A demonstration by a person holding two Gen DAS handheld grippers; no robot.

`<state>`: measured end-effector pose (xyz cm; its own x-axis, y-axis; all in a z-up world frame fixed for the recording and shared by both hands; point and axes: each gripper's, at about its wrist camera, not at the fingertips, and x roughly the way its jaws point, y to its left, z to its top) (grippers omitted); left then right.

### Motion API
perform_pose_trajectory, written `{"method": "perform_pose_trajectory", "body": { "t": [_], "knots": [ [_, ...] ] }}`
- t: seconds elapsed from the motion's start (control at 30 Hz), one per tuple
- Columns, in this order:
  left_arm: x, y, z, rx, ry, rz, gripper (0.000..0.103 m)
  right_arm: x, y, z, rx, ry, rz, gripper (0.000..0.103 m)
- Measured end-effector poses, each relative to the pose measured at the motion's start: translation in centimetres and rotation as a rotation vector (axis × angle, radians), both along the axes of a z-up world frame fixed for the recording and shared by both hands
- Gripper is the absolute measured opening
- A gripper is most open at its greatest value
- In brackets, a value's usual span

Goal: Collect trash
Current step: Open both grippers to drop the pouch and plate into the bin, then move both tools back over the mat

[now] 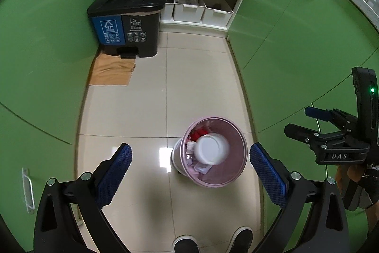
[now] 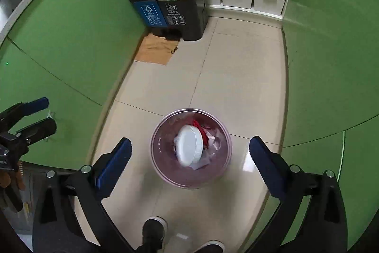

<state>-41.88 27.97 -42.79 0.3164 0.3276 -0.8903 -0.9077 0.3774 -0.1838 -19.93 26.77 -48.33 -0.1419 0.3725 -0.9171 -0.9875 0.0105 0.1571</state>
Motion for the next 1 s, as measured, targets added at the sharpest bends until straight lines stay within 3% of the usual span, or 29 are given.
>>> {"method": "perform_pose_trajectory", "body": {
  "t": [0.17, 0.37, 0.73, 0.87, 1.0],
  "knots": [
    [1.0, -0.3, 0.7, -0.008, 0.003, -0.02, 0.096, 0.6, -0.8, 1.2, -0.007, -0.011, -0.026, 0.098],
    [2.7, -1.4, 5.5, -0.012, 0.003, -0.063, 0.096, 1.8, -2.7, 6.9, -0.008, -0.01, -0.067, 0.098],
    [7.1, -7.2, 23.8, 0.017, 0.007, -0.187, 0.096, 5.7, -11.6, 28.1, 0.034, 0.0, -0.218, 0.099],
    [9.2, -9.8, 29.4, 0.053, 0.006, -0.248, 0.096, 7.7, -16.2, 34.5, 0.063, -0.033, -0.286, 0.1],
    [11.8, -11.8, 33.4, 0.08, -0.004, -0.317, 0.096, 10.5, -21.1, 38.5, 0.1, -0.063, -0.372, 0.1]
  ]
}}
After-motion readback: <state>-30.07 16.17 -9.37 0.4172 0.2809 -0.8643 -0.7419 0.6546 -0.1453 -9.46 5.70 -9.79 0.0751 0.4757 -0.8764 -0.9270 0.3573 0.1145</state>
